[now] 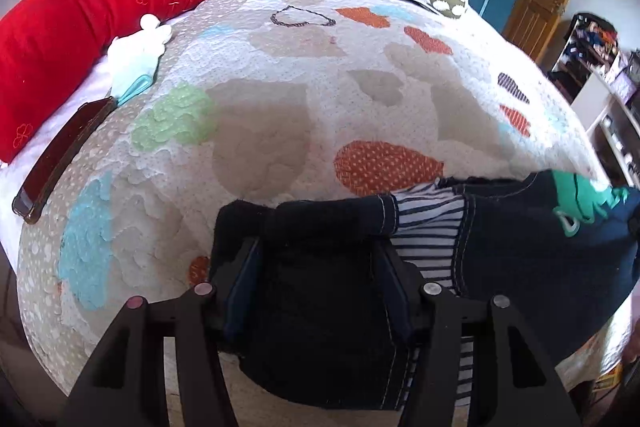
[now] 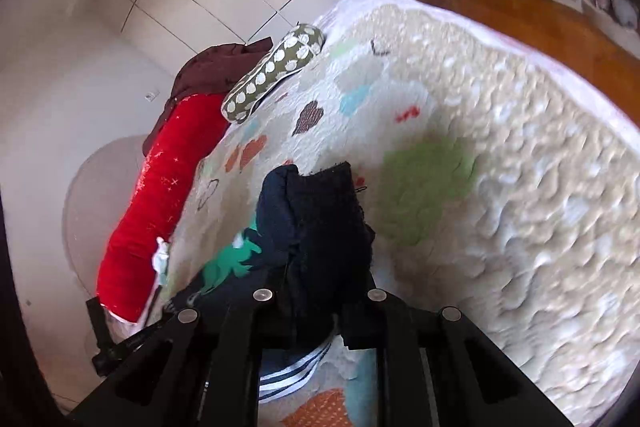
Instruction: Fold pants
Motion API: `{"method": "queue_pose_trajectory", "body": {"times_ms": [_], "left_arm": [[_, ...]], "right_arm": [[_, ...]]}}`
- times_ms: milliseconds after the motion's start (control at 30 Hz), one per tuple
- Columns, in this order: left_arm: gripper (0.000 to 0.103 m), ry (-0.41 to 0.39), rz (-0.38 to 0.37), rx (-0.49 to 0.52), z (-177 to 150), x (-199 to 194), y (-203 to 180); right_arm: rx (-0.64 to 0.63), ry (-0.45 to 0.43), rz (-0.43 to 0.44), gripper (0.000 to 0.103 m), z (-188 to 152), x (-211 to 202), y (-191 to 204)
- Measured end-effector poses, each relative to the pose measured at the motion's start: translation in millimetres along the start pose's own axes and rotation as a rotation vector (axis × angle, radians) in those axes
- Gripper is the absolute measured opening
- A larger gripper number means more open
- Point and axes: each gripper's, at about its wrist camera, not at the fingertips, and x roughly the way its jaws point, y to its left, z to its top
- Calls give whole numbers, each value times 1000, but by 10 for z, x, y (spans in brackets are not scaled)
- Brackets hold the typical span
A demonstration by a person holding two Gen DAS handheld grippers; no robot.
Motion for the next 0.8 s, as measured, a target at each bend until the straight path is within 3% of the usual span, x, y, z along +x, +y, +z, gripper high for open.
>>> {"method": "queue_pose_trajectory", "body": {"times_ms": [100, 167, 233, 400, 567, 633, 800], "left_arm": [[57, -18, 19, 13, -35, 33, -19], [57, -9, -1, -6, -18, 35, 25], [57, 6, -32, -30, 17, 10, 82], [57, -9, -61, -35, 27, -252, 89], [57, -24, -180, -3, 35, -534, -160], [57, -15, -243, 32, 109, -554, -394], [57, 49, -414, 187, 331, -416, -1404]], "right_arm": [[-87, 32, -132, 20, -24, 199, 77], [-137, 20, -226, 31, -69, 219, 113], [-132, -14, -243, 39, -77, 110, 71], [-88, -134, -350, 40, 2, -392, -158], [-3, -163, -259, 44, -64, -644, -355], [25, -141, -173, 49, -169, -595, -389], [30, -66, -85, 63, -393, -347, -306]]}}
